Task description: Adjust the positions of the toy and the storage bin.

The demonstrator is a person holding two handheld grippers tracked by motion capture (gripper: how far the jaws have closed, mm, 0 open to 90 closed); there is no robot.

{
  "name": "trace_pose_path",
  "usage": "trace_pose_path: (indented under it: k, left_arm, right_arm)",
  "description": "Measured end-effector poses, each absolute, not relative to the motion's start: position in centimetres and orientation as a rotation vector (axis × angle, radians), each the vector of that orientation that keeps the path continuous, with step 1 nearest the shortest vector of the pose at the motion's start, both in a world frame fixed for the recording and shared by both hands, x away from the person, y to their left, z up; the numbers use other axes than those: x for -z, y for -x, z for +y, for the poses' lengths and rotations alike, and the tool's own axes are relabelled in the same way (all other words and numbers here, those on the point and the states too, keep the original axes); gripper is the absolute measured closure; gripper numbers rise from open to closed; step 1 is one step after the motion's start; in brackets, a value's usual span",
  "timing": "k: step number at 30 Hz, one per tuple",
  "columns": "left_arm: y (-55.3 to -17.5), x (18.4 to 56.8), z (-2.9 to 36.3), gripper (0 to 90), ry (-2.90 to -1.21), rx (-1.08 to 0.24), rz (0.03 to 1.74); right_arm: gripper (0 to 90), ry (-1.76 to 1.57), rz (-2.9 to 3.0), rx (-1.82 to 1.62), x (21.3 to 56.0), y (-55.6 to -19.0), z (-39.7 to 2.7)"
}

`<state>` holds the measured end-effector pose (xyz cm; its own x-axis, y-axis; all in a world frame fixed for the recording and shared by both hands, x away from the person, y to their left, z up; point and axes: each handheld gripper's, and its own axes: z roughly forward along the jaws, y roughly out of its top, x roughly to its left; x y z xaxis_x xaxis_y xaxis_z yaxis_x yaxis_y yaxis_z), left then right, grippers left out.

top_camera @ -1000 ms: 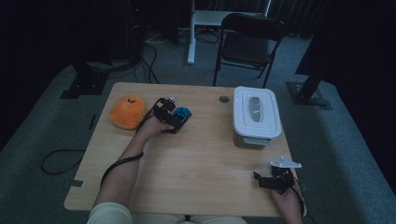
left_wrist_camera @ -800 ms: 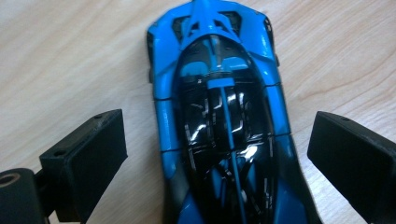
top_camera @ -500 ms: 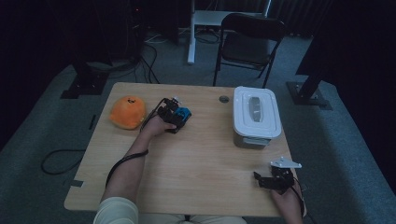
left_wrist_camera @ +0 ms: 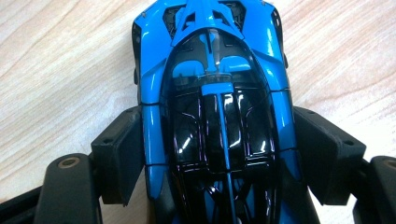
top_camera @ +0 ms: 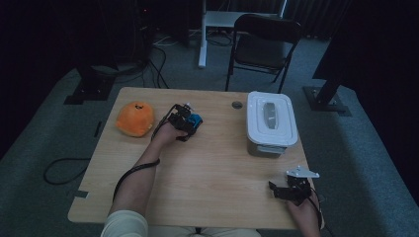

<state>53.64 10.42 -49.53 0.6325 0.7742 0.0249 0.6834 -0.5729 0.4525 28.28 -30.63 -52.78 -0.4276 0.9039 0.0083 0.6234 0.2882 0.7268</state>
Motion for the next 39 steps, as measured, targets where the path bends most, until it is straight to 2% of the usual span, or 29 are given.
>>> trace_pose_path:
  k: [9,19,34,35,39]
  left_arm:
    - [-52.8,49.2,11.0,28.7,-2.440,-0.312,1.124]
    - [-51.1,46.8,12.0,28.7,-2.415,-0.342,1.067]
    - [-46.2,44.8,13.8,28.8,-2.403,-0.380,0.959]
    - [-44.7,44.4,14.3,28.7,-2.403,-0.380,0.931]
    - [-43.3,44.0,14.9,28.7,-2.392,-0.364,0.905]
  right_arm:
    - [13.6,-1.377,2.152,-0.935,52.8,-28.3,-30.6]
    - [13.7,-1.381,2.149,-0.933,52.8,-28.3,-30.7]
    - [13.7,-1.385,2.145,-0.931,52.8,-28.3,-30.7]
    - [13.7,-1.385,2.145,-0.932,52.8,-28.3,-30.7]
    - [13.7,-1.386,2.144,-0.930,52.8,-28.3,-30.7]
